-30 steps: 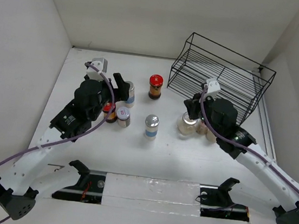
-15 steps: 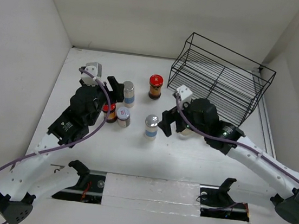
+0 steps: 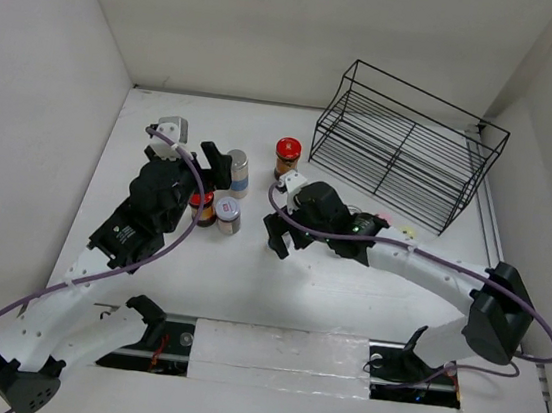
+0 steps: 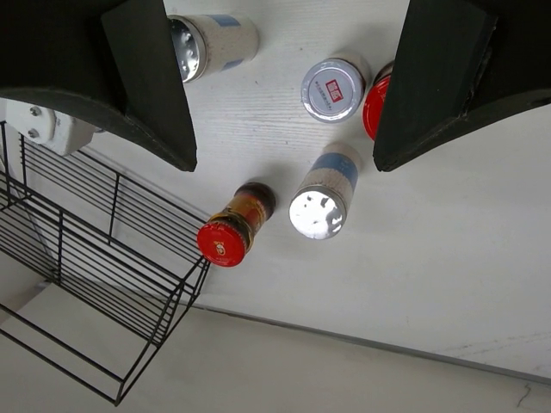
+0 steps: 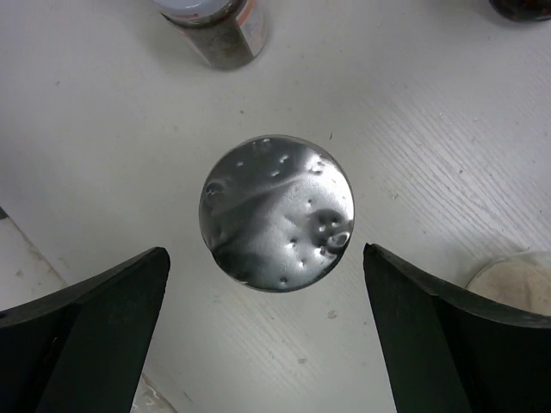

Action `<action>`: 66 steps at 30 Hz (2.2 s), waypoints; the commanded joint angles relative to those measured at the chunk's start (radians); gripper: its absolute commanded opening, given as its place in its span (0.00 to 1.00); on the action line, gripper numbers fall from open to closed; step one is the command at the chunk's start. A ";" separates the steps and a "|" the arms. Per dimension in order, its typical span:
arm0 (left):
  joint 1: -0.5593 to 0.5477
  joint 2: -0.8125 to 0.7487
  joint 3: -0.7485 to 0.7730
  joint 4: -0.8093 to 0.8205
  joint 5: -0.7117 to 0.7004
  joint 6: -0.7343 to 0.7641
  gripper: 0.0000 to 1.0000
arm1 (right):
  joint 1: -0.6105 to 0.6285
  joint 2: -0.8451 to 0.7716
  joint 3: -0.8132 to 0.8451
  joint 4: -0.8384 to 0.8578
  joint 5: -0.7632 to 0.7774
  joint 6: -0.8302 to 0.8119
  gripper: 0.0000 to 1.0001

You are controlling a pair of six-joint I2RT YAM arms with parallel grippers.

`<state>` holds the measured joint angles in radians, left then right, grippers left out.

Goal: Organize the condiment bottles

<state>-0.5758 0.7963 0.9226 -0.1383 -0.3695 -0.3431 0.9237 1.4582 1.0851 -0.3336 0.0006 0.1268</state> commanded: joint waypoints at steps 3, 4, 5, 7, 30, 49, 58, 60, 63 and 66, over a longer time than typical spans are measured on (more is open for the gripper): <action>0.002 -0.016 -0.010 0.051 0.007 -0.002 0.80 | 0.003 0.007 0.041 0.154 0.039 -0.013 0.99; 0.002 -0.016 -0.010 0.051 0.007 -0.002 0.80 | 0.003 0.016 0.030 0.166 0.039 -0.013 0.99; 0.002 -0.016 -0.010 0.051 0.007 -0.002 0.80 | 0.003 0.027 0.030 0.166 0.053 -0.013 0.97; 0.002 -0.016 -0.010 0.060 0.007 -0.002 0.80 | 0.003 0.039 0.039 0.177 0.076 -0.013 0.91; 0.002 -0.048 -0.019 0.062 0.052 -0.011 0.78 | -0.359 0.120 0.757 0.248 0.059 -0.085 0.40; 0.002 -0.009 -0.019 0.062 0.053 -0.011 0.78 | -0.747 0.685 1.567 0.120 -0.080 0.103 0.40; 0.002 -0.009 -0.019 0.071 0.063 -0.011 0.78 | -0.747 0.694 1.443 0.122 -0.091 0.103 0.40; 0.002 -0.009 -0.019 0.071 0.063 -0.011 0.78 | -0.747 0.694 1.432 0.110 -0.091 0.103 0.40; 0.002 -0.009 -0.019 0.071 0.063 -0.011 0.78 | -0.738 0.705 1.417 0.110 -0.091 0.094 0.40; 0.002 -0.019 -0.019 0.071 0.063 -0.011 0.78 | -0.718 0.726 1.406 0.091 -0.058 0.065 0.40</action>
<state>-0.5758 0.7929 0.9081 -0.1089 -0.3138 -0.3500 0.1818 2.2227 2.4702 -0.3473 -0.0692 0.2070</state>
